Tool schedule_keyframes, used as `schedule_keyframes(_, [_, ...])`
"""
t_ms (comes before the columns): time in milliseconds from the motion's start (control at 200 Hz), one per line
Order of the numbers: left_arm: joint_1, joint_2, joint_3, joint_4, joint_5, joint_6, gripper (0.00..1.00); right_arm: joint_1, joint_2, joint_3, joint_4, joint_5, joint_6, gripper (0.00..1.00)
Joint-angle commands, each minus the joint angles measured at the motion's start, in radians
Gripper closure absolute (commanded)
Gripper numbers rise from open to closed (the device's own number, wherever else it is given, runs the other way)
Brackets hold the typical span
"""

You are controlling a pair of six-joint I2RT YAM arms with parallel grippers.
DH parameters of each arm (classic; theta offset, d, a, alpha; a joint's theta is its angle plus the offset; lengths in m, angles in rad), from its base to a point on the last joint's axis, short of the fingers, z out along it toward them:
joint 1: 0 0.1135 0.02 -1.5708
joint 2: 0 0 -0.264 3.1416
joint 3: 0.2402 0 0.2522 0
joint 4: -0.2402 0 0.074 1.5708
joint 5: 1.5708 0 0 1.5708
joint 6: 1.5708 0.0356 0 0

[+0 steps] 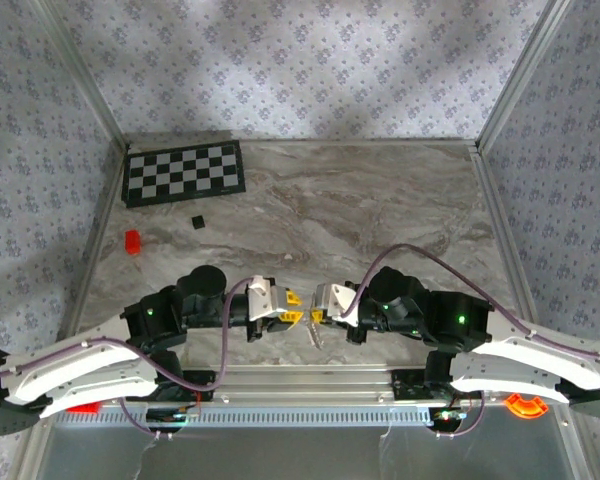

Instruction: Put the keys on the keyring

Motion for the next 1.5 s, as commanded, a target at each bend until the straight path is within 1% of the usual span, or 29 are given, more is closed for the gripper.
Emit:
schedule_keyframes(0, [0.002, -0.015, 0.010, -0.003, -0.003, 0.006, 0.76, 0.008, -0.019, 0.015, 0.016, -0.023, -0.008, 1.00])
schedule_keyframes(55, [0.001, -0.014, 0.011, -0.005, 0.002, 0.005, 0.75, 0.007, -0.021, 0.015, 0.016, -0.026, -0.008, 1.00])
schedule_keyframes(175, [0.002, -0.008, 0.018, -0.012, 0.021, 0.006, 0.71, 0.007, -0.022, 0.018, 0.011, -0.028, -0.008, 1.00])
schedule_keyframes(335, [0.001, 0.000, 0.026, -0.021, 0.045, 0.008, 0.70, 0.007, -0.022, 0.016, 0.009, -0.029, -0.007, 1.00])
schedule_keyframes(450, [0.001, 0.014, 0.029, -0.016, 0.040, 0.008, 0.70, 0.007, -0.022, 0.017, 0.010, -0.031, -0.007, 1.00])
schedule_keyframes(575, [0.001, 0.034, 0.024, 0.015, 0.045, 0.007, 0.70, 0.007, -0.021, 0.016, 0.009, -0.029, -0.008, 1.00])
schedule_keyframes(795, [0.002, 0.057, 0.023, 0.045, 0.053, 0.003, 0.75, 0.007, -0.016, 0.013, 0.009, -0.030, -0.006, 1.00])
schedule_keyframes(1024, [0.002, 0.062, 0.037, 0.037, 0.062, 0.005, 0.80, 0.008, -0.007, 0.013, 0.004, -0.029, -0.010, 1.00])
schedule_keyframes(1159, [0.001, 0.065, 0.043, 0.039, 0.068, 0.004, 0.85, 0.008, -0.002, 0.017, 0.003, -0.032, -0.008, 1.00])
schedule_keyframes(1259, [0.002, 0.066, 0.050, 0.033, 0.073, 0.003, 0.85, 0.008, -0.001, 0.015, 0.002, -0.036, -0.006, 1.00])
schedule_keyframes(1394, [0.001, 0.066, 0.055, 0.031, 0.075, 0.005, 0.81, 0.009, 0.004, 0.018, 0.005, -0.037, -0.005, 1.00])
schedule_keyframes(1434, [0.001, 0.067, 0.055, 0.031, 0.076, 0.005, 0.82, 0.009, 0.005, 0.018, 0.005, -0.036, -0.005, 1.00])
schedule_keyframes(1494, [0.001, 0.069, 0.058, 0.033, 0.075, 0.004, 0.85, 0.009, 0.005, 0.021, 0.006, -0.037, -0.007, 1.00])
